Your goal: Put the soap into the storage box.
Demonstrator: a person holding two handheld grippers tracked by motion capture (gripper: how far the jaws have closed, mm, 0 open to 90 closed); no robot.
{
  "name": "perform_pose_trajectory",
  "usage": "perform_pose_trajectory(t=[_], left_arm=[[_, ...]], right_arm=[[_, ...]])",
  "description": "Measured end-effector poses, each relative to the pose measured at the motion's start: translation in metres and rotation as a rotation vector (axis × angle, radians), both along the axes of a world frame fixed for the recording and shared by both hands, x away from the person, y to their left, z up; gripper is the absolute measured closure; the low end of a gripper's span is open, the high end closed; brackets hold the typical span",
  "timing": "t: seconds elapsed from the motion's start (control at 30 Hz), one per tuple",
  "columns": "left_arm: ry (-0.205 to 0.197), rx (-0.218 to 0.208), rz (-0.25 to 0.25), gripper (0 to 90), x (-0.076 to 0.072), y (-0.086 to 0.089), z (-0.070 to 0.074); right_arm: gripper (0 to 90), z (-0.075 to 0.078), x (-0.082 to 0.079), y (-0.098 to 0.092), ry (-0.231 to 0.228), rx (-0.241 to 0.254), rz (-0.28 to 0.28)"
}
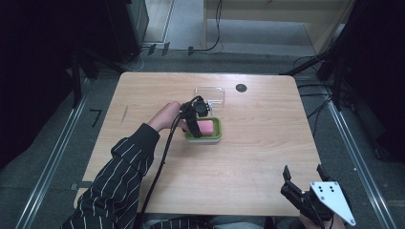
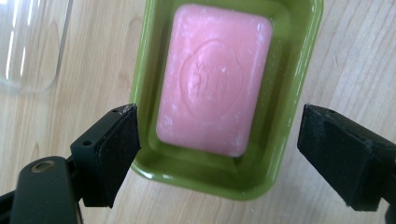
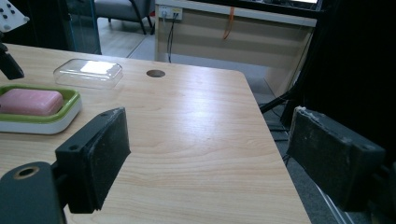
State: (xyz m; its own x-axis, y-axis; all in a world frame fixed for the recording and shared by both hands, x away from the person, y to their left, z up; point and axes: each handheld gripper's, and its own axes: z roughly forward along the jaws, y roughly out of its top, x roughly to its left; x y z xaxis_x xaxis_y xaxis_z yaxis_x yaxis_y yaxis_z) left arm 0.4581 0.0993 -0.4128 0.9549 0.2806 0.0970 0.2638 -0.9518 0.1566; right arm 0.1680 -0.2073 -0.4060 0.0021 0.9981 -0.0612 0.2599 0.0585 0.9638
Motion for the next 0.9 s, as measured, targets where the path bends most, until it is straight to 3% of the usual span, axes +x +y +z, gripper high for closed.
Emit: perform_pose_trajectory(t=[0.33,0.53,0.9], left_arm=[[-0.005,0.028,0.085,9.8,-0.014,0.013,0.003],[-0.003,0.018,0.13,9.2,-0.024,0.023,0.006],[-0.024,0.034,0.181,8.7,-0.046,0.04,0.009]], right_arm=[[12.7,0.0,0.004,0.003,-0.001,0.004,0.016],[12.7,0.0,0.006,0.004,-0.001,0.002,0.028],[12.7,0.0,0.008,0.006,-0.004,0.003,0.037]])
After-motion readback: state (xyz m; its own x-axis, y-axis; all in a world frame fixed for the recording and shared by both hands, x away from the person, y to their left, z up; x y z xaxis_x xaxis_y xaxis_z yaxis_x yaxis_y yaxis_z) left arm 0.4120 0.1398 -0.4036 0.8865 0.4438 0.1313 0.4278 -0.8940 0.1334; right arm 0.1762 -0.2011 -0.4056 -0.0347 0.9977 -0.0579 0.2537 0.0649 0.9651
